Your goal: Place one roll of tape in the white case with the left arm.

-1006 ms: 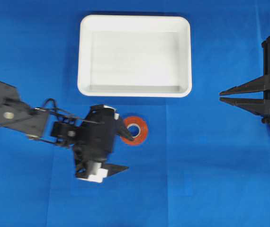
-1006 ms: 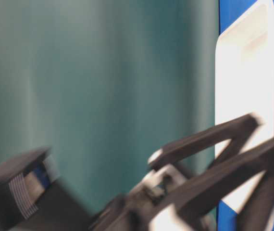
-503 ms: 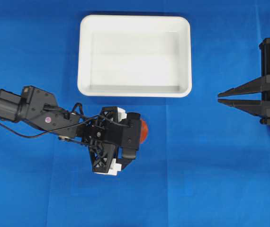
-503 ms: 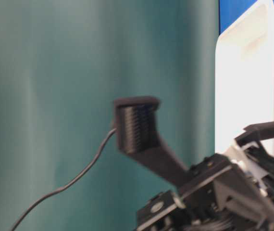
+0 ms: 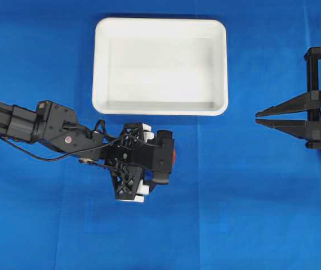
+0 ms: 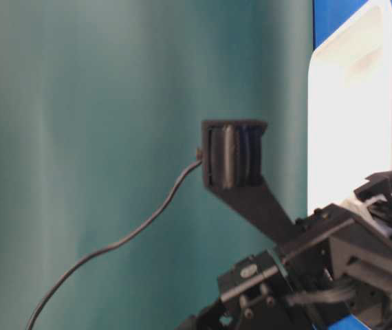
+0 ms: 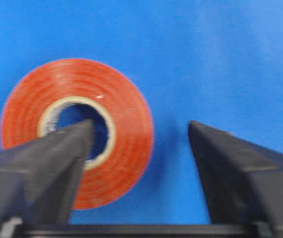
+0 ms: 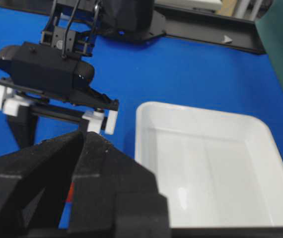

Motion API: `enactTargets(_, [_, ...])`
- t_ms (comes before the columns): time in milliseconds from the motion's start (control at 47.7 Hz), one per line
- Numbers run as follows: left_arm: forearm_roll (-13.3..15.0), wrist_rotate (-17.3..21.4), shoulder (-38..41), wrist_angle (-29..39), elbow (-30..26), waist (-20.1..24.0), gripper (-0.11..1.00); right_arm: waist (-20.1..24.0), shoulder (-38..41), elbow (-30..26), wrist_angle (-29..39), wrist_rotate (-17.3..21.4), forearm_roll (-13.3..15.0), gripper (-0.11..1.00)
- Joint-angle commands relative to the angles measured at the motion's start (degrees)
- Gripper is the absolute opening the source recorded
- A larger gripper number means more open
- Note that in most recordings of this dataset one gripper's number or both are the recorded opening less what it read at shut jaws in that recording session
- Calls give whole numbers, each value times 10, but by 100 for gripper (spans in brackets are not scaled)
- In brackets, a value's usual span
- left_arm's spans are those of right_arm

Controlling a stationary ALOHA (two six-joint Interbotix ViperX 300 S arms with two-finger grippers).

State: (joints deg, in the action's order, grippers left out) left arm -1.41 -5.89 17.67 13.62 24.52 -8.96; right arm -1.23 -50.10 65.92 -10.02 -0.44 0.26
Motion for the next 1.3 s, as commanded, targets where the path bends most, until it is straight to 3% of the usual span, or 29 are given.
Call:
enactTargets(0, [-2,0,-10,22,-22,-1,53,0,2,-6,-4,1,0,-11])
enactTargets(105, [-9,4,-18,57,-40,-6,24,0,2,-6,-4,1,0,-11])
enactTargets(440, [-24,6,-109,157,-65,-11,25,0,2,-6,-2,2,0,-11])
enactTargets(650, [-40,30,-142,166,-61,41,25,0,2,-6,-2,2,0,-11])
enactTargets(1006, [-40,69,-110,113,-43,157,25,0,2,-6,-1,4,-1,-11])
enactTargets(1279, [-38,98,-51,48,-34,205,25,0,2,-6,3,4,-1,-11])
